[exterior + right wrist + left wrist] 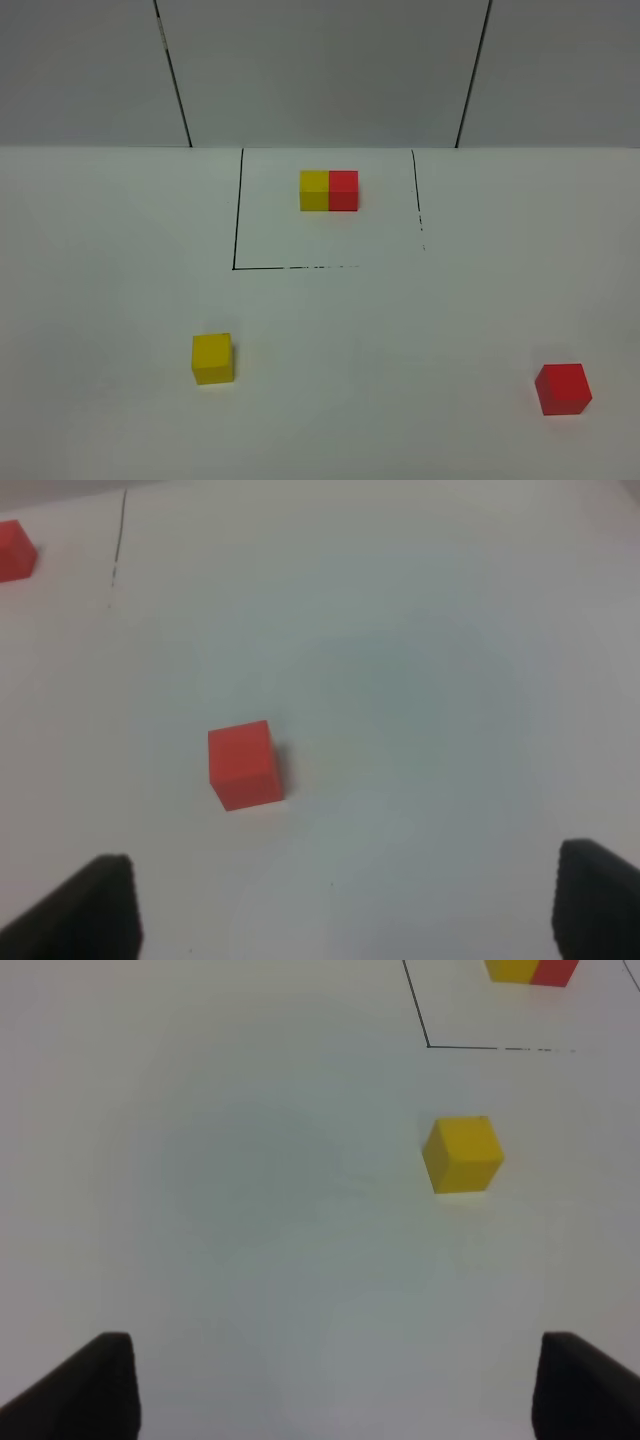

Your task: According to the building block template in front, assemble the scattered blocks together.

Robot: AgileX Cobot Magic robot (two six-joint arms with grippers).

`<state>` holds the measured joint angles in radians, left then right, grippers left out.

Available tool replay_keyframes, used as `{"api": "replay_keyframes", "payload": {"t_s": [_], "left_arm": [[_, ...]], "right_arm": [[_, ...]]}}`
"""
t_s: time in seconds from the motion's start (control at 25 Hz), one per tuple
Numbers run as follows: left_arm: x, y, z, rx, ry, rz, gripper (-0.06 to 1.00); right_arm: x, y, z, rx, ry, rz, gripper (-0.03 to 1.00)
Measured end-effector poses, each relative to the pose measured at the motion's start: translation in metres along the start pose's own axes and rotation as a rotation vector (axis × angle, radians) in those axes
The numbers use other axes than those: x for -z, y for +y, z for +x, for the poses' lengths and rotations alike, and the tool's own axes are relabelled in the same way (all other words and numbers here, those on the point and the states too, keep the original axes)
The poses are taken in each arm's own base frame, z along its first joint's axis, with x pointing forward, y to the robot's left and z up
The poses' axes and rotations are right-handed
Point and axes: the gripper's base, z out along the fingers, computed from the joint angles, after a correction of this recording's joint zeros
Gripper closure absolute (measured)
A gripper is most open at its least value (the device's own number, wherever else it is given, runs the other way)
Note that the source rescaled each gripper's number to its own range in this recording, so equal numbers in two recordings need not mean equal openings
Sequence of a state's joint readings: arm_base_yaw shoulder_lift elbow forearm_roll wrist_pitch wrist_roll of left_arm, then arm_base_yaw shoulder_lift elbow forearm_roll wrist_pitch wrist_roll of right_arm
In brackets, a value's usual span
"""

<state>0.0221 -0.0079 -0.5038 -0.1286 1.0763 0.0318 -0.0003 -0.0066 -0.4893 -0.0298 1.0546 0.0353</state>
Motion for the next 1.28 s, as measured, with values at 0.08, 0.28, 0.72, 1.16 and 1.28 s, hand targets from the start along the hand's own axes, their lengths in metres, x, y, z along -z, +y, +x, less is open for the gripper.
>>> {"api": "replay_keyframes", "payload": {"t_s": [0.08,0.28,0.72,1.16,1.28], "left_arm": [[0.0,0.0,0.0,0.0,0.0,0.0,0.26],[0.0,0.0,0.0,0.0,0.0,0.0,0.26],[0.0,0.0,0.0,0.001,0.0,0.0,0.26],[0.0,0.0,0.0,0.001,0.0,0.0,0.26],[0.0,0.0,0.0,0.001,0.0,0.0,0.26]], "right_arm": [[0.0,0.0,0.0,0.0,0.0,0.0,0.31],[0.0,0.0,0.0,0.0,0.0,0.0,0.31],[0.0,0.0,0.0,0.0,0.0,0.0,0.31],[0.0,0.0,0.0,0.0,0.0,0.0,0.31],[0.0,0.0,0.0,0.0,0.0,0.0,0.31]]}}
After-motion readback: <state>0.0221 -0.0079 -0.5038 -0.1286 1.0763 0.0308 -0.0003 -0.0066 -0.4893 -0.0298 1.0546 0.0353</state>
